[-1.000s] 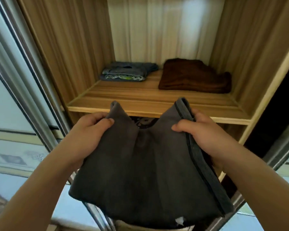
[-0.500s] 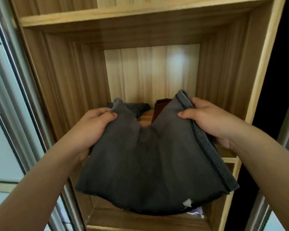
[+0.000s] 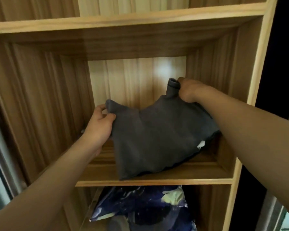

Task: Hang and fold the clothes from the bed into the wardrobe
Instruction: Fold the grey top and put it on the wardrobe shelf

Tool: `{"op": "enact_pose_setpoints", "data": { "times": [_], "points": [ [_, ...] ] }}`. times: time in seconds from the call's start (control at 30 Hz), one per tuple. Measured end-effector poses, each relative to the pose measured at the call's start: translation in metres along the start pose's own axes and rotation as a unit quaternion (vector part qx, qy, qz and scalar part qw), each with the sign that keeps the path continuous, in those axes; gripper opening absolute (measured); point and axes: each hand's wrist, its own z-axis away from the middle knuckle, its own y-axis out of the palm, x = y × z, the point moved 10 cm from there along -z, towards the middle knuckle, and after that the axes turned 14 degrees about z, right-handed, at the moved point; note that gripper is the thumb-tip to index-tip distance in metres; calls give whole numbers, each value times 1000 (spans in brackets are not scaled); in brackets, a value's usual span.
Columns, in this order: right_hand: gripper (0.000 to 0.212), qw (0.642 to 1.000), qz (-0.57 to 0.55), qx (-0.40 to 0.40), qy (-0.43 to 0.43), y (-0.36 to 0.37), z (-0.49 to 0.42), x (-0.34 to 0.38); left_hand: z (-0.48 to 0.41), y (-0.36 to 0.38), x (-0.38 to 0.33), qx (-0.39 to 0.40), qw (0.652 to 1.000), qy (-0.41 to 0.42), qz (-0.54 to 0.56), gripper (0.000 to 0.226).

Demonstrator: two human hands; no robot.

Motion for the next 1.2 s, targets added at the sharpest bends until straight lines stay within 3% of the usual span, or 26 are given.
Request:
{"op": "enact_pose_setpoints", "data": {
  "times": [0.13, 0.23, 0.37, 0.5, 0.57, 0.67, 0.77, 0.87, 1.0, 1.2],
  "points": [
    [50, 997, 66, -33, 8, 10, -38, -8, -19, 19, 29, 40, 998, -8, 51, 65],
    [47, 992, 109, -59, -6, 20, -69, -7, -33, 35, 55, 56, 997, -21, 56, 56],
    [51, 981, 170, -95, -11, 33, -106, -3, -45, 46, 104, 50, 991, -125, 15, 42],
    [64, 973, 230, -6, 20, 94, -116, -5, -46, 42, 140, 108, 964, -217, -106, 43],
    [68, 969, 237, 70, 21, 132, -104, -10, -52, 34, 139, 148, 940, -180, -251, 43],
    [56, 955, 284, 75, 34, 156, -76, -21, -77, 33, 118, 178, 849, 3, -498, 44],
    [44, 944, 322, -31, 57, 140, -41, -17, -99, 55, 113, 205, 856, 46, -472, 38],
    [41, 960, 258, -46, 99, 133, -13, -20, -113, 89, 128, 272, 870, 15, -411, 32],
    [58, 979, 50, 103, 170, 157, 9, -43, -131, 114, 141, 300, 863, 12, -407, 49],
    [82, 973, -33, 138, 180, 159, 23, -46, -144, 138, 160, 338, 869, -25, -360, 56]
  ]
}}
